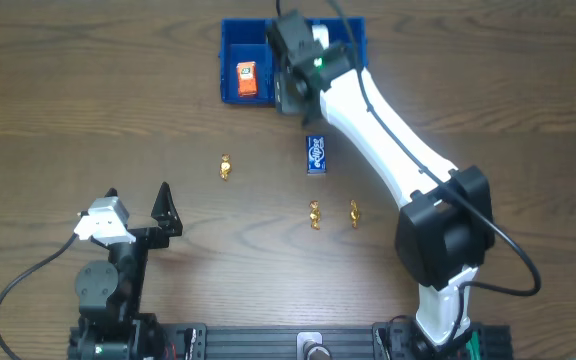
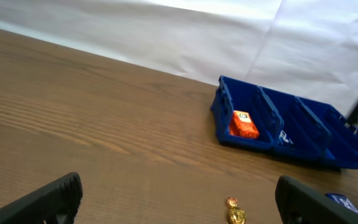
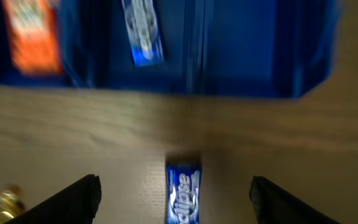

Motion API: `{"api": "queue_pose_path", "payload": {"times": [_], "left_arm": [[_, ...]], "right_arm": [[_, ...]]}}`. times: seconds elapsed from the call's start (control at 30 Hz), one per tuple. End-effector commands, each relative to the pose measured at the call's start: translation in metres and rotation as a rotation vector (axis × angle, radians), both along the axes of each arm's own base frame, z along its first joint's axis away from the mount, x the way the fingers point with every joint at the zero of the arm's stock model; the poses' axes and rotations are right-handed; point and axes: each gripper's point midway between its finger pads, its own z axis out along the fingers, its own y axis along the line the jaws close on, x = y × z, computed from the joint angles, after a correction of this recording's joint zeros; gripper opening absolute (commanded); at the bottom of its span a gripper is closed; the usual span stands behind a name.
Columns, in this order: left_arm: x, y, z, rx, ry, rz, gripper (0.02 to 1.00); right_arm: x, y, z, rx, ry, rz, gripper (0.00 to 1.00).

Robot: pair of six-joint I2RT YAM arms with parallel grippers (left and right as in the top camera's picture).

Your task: Sort Candies Into Trays

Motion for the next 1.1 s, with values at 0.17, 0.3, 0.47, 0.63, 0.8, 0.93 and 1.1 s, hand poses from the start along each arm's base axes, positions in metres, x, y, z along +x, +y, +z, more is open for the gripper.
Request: {"api": "queue_pose_path", "payload": {"times": [0.17, 0.3, 0.47, 0.63, 0.8, 0.93, 1.1], "left_arm": [[0.0, -0.001, -0.017, 0.013, 0.038, -0.007, 0.998], [0.0, -0.001, -0.017, 0.013, 0.038, -0.007, 0.998], [0.0, -0.001, -0.017, 0.013, 0.038, -0.007, 0.998], [0.0, -0.001, -0.017, 0.013, 0.038, -0.007, 0.998], [0.0, -0.001, -0.017, 0.013, 0.038, -0.007, 0.996], [0.0, -0.001, -0.017, 0.013, 0.038, -0.007, 0.998], [0.0, -0.001, -0.017, 0.013, 0.038, -0.007, 0.998]], "right_arm": [[-0.059, -0.017, -0.101, 0.006, 0.225, -0.058, 0.792], [-0.06, -0.017, -0.112, 0.001, 0.232, -0.056, 0.794], [-0.061, -0.017, -0.128, -0.011, 0.256, -0.058, 0.766], [-0.062, -0.017, -0.132, -0.015, 0.264, -0.058, 0.641], [-0.061, -0.017, -0.132, -0.013, 0.262, -0.059, 0.325], [-0.062, -0.014, -0.131, 0.0, 0.265, -0.057, 0.222], [-0.048, 0.002, -0.067, 0.045, 0.134, -0.025, 0.22]]}}
